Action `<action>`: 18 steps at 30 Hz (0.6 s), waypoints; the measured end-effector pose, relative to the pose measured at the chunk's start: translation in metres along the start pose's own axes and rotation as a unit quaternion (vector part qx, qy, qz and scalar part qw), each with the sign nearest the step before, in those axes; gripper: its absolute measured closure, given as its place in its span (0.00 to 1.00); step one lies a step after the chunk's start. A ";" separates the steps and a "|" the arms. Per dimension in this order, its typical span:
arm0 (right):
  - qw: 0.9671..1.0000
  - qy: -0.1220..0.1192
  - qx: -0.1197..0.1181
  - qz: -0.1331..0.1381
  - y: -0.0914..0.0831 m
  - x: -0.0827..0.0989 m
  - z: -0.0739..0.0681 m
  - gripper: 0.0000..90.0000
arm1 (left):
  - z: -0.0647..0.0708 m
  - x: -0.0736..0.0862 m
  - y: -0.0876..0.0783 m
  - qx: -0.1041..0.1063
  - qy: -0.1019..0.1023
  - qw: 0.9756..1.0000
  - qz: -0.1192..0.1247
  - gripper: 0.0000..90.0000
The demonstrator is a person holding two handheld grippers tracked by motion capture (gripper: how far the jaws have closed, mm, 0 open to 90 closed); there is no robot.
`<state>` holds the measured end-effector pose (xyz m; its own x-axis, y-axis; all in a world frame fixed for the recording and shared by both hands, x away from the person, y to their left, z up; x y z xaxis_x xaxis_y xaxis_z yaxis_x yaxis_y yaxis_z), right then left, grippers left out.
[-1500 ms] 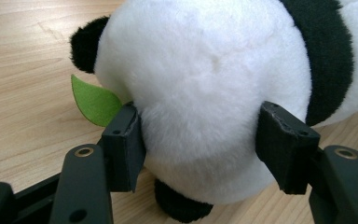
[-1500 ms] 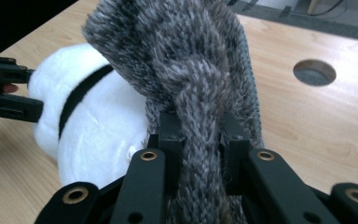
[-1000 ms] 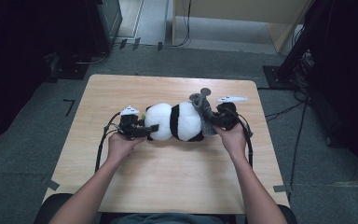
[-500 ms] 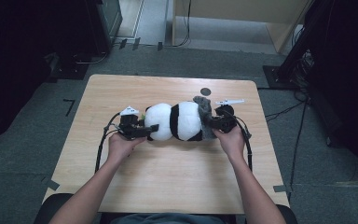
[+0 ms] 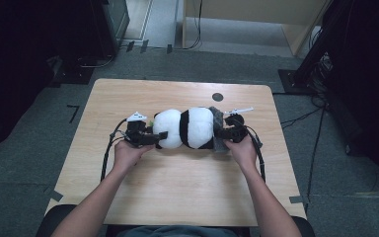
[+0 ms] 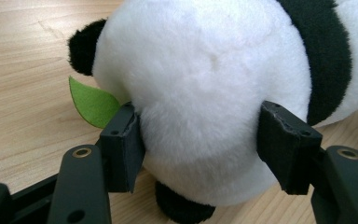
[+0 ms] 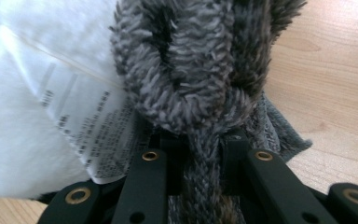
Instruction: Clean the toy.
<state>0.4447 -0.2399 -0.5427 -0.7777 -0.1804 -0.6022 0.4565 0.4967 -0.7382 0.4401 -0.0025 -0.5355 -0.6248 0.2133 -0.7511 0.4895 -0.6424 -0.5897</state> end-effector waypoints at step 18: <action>0.998 0.016 0.007 0.056 -0.044 -0.026 0.017 0.85 | 0.000 0.000 0.000 -0.006 0.004 1.000 -0.003 0.40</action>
<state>0.4522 -0.2716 -0.4992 -0.7346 -0.0964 -0.6716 0.5475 0.5003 -0.6707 0.4396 -0.0023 -0.5357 -0.6225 0.2224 -0.7503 0.4942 -0.6317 -0.5973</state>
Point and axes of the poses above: each handheld gripper's, and its own axes: y roughly forward along the jaws, x roughly out of its underside, z roughly to its right, the point moved 10 cm from there along y, roughly forward along the jaws, and after that the axes turned 3 degrees about -x, right-handed, at the moved point
